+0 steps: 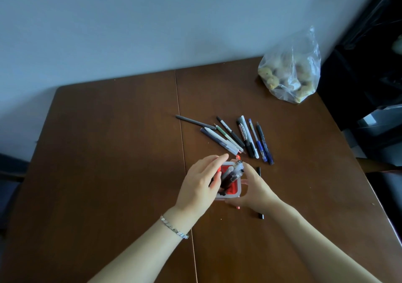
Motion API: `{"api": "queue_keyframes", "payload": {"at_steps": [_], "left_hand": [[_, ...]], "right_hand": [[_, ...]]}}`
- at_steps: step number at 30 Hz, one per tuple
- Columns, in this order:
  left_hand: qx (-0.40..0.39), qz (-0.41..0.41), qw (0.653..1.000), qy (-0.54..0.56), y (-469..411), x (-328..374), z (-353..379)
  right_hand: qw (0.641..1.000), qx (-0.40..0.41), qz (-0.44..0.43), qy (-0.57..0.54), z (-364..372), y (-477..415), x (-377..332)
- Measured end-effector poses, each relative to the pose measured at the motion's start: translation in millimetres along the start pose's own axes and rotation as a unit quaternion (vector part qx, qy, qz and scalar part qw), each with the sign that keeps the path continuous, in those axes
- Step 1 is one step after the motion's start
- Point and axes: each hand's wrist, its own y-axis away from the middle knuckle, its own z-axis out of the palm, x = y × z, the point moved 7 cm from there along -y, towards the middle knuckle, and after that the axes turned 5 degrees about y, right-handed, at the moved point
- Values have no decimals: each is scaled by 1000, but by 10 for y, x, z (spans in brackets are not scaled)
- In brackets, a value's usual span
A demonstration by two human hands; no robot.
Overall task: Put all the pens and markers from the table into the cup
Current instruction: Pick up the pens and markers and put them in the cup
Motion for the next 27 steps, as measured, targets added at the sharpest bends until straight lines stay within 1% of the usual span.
{"api": "queue_keyframes", "payload": {"at_steps": [1, 3, 6, 9, 10, 11, 12, 14, 15, 16, 18, 21, 23, 25, 27], "left_hand": [[5, 8, 1000, -22, 8, -5, 1], [-5, 18, 999, -28, 55, -34, 45], [-60, 7, 998, -3, 150, -82, 159], [-127, -6, 991, 32, 198, -88, 218], [-136, 2, 990, 42, 197, -78, 200], [-138, 4, 989, 52, 185, -78, 164], [-142, -14, 988, 65, 165, -107, 131], [-173, -105, 975, 93, 129, -238, 122], [-196, -147, 964, 103, 125, -307, 147], [-218, -168, 955, 108, 116, -346, 184], [-248, -169, 949, 100, 84, -345, 253], [-237, -178, 950, 99, 85, -349, 275], [-210, -186, 954, 109, 136, -366, 217], [-169, -193, 960, 114, 217, -417, 92], [-120, -209, 963, 118, 295, -498, -73]], "right_hand": [[1000, 0, 1, 1, -5, 7, -9], [1000, 2, 0, 1, -18, 29, -48], [1000, 0, 0, 13, -27, 56, -91], [996, -40, 6, 79, -5, 103, -12], [993, -43, 24, 103, -21, 125, 80], [992, -25, 49, 111, -64, 160, 189], [991, 15, 82, 106, -135, 199, 308], [974, 116, 175, 87, -299, 304, 520], [960, 148, 223, 80, -332, 341, 612], [948, 155, 265, 82, -322, 354, 679], [932, 127, 322, 106, -235, 336, 741], [922, 118, 346, 128, -173, 275, 720], [928, 108, 334, 125, -133, 223, 703], [941, 91, 310, 100, -66, 155, 657], [947, 90, 305, 53, 4, 77, 601]]}}
